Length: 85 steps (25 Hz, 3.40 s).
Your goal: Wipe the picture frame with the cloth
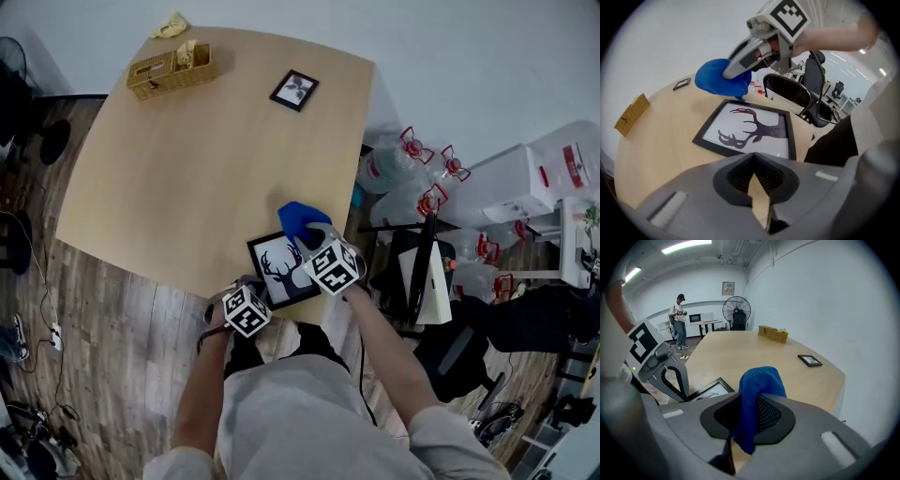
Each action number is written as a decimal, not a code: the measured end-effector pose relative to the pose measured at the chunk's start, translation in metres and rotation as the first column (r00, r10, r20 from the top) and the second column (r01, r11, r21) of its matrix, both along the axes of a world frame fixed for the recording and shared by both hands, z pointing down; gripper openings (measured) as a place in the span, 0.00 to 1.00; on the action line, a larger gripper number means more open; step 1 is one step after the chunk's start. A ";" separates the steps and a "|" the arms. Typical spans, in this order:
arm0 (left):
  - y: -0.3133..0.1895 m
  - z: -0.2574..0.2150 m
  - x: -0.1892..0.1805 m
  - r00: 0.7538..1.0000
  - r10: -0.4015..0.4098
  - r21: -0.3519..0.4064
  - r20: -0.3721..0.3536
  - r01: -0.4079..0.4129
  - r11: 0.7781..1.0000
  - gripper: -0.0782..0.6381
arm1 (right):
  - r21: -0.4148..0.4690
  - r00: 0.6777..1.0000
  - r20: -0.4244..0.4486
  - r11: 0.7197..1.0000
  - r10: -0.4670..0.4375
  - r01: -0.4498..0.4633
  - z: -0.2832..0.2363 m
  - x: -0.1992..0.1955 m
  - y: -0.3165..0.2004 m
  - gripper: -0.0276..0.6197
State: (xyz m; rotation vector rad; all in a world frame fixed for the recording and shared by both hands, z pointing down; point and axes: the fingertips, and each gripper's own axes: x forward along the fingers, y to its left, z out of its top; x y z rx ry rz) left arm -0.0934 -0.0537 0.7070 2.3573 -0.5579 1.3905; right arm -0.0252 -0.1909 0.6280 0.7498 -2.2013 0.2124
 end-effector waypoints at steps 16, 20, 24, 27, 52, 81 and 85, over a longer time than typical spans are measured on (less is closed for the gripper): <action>0.003 0.003 0.003 0.999 0.035 -0.027 0.017 -0.034 0.999 0.18 | -0.071 0.999 -0.031 0.997 -0.024 0.022 0.039 -0.028 -0.010 0.14; 0.002 0.003 0.002 0.999 0.038 -0.026 0.019 -0.037 0.999 0.18 | -0.117 0.998 -0.058 0.993 -0.033 0.026 0.056 -0.030 0.002 0.14; 0.001 0.003 0.002 1.000 0.026 -0.018 0.015 -0.026 0.999 0.18 | -0.137 0.998 -0.062 0.990 -0.025 0.016 0.071 -0.026 0.017 0.14; 0.002 0.004 0.001 1.000 0.025 -0.015 0.018 -0.025 1.000 0.18 | -0.137 0.999 -0.051 0.990 -0.015 0.008 0.075 -0.026 0.022 0.14; 0.001 0.003 0.000 1.000 0.019 -0.014 0.022 -0.019 1.000 0.18 | -0.200 0.999 -0.002 0.979 -0.040 0.039 0.074 -0.012 0.065 0.14; 0.001 0.002 0.000 1.000 0.008 -0.016 0.019 -0.007 1.000 0.18 | -0.241 0.990 -0.025 0.962 -0.138 0.129 0.076 0.015 0.152 0.14; 0.001 0.002 0.000 1.000 0.007 -0.013 0.019 -0.006 1.000 0.18 | -0.235 0.992 -0.022 0.965 -0.121 0.113 0.074 0.017 0.159 0.14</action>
